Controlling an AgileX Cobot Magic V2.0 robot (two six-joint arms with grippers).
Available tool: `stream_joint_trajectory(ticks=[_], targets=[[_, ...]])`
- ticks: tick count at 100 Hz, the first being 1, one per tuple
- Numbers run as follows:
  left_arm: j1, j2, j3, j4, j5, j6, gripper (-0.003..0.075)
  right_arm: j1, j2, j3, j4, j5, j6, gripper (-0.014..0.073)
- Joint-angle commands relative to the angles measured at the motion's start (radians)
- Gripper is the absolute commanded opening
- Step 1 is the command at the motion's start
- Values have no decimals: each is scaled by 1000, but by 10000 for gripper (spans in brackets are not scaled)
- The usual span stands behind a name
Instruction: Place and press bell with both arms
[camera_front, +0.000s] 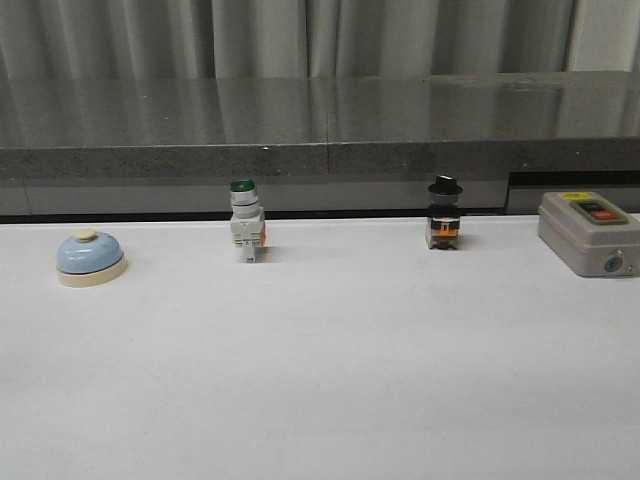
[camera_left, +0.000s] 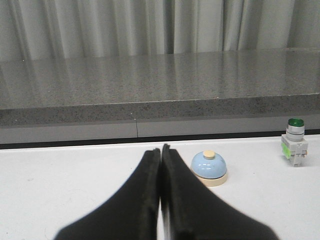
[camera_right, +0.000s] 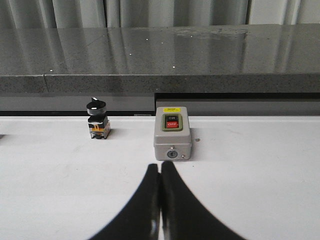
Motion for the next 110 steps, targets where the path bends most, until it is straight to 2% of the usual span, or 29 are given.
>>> stream_joint_trajectory(ticks=[1, 36, 52, 62, 71, 110], targets=[[2, -30, 40, -2, -83, -7, -19, -5, -16, -15, 3, -81, 0, -60], [2, -30, 36, -2, -90, -7, -20, -5, -16, -15, 3, -81, 0, -60], [2, -12, -22, -7, -63, -7, -20, -5, -16, -15, 3, -81, 0, -60], [2, 39, -104, -17, 21, -7, -19, -5, -16, -15, 3, -81, 0, -60], [2, 127, -202, -84, 96, -7, -20, -5, -16, -15, 3, -81, 0, -60], [2, 698, -705, -99, 372, -7, -19, -5, -16, -15, 3, -81, 0, -60]])
